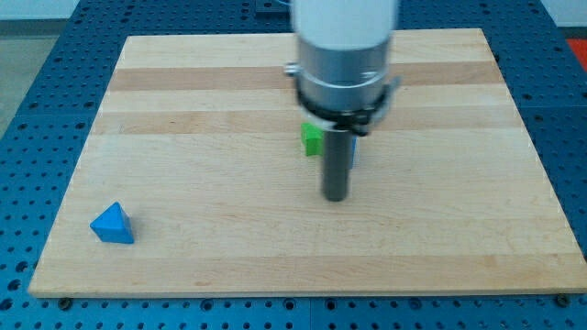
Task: Move your arm to the top of the yellow heart
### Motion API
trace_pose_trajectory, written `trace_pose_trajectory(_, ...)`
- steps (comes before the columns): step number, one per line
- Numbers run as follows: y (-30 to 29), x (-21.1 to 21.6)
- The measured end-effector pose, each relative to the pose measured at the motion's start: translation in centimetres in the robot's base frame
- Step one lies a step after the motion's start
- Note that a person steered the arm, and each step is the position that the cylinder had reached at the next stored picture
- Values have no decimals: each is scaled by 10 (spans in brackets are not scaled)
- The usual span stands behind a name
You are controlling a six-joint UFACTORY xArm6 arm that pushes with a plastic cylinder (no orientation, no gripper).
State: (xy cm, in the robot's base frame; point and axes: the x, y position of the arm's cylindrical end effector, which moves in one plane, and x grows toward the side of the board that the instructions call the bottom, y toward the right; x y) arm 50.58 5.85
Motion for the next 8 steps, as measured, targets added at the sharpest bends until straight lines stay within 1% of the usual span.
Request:
trace_pose_trajectory(1,54,-16)
trace_pose_trajectory(2,81,-41)
trace_pose_trajectory(3,77,-61)
trace_pose_trajectory(7,-26,-65)
trace_pose_trajectory(8,-53,-58)
